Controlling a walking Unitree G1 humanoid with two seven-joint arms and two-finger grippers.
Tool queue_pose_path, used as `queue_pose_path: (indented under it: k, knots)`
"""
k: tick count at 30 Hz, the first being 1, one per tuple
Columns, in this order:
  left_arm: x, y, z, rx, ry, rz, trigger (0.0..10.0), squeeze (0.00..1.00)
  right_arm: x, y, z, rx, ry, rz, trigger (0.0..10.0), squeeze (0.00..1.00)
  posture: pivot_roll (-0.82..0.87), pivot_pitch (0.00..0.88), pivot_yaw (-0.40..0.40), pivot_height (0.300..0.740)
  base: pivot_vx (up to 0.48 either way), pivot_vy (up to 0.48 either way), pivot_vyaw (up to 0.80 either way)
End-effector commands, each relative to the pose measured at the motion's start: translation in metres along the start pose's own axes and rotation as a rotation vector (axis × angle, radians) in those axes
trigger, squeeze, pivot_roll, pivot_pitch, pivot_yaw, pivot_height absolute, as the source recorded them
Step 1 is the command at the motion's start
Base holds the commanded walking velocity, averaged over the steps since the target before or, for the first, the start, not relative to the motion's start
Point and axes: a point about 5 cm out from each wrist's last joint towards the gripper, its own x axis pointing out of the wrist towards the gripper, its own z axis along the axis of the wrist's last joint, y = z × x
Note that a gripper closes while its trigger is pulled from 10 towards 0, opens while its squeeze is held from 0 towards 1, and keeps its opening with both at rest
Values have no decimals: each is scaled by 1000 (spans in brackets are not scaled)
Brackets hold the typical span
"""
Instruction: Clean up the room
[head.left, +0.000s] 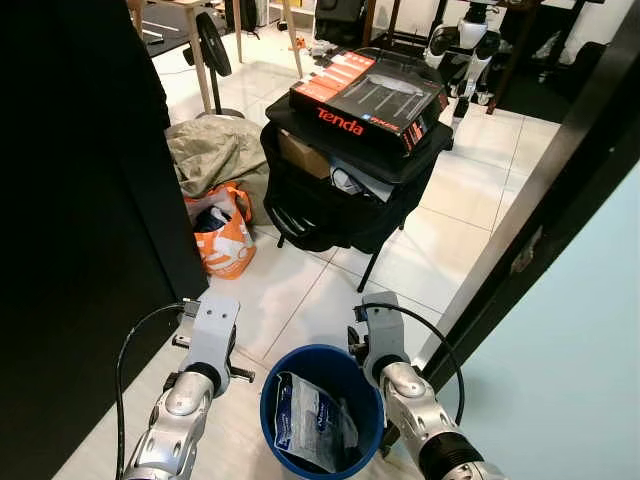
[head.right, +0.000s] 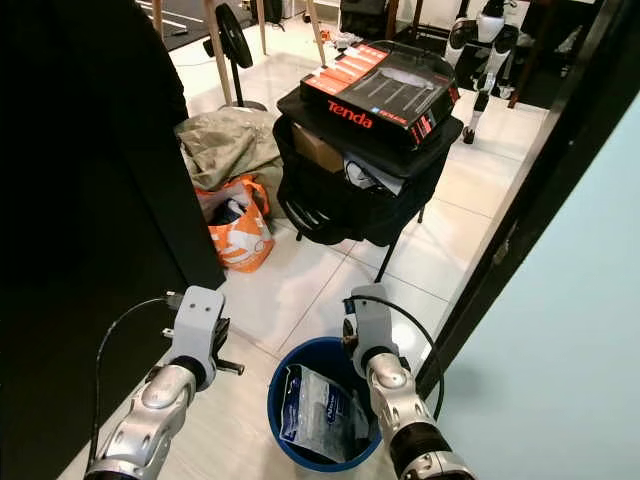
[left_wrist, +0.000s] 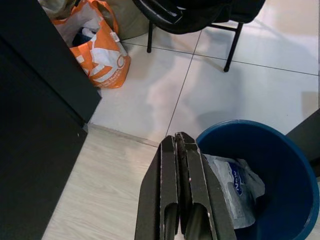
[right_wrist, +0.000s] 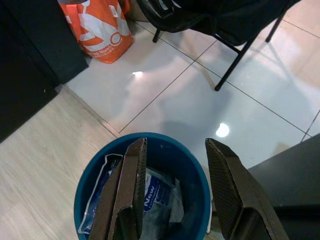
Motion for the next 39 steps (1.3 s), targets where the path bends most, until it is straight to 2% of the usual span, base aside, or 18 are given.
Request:
queue_pose_path:
  k: [1, 39]
  knots:
    - [0, 0, -5, -14, 27, 1, 10000, 0, -3, 1, -8, -4, 31, 3, 10000, 0, 78, 102, -8, 740, 0, 0, 0]
    - [0, -1, -8, -30, 38, 15, 10000, 0, -3, 1, -13, -62, 69, -11, 10000, 0, 73, 73, -26, 740, 0, 0, 0]
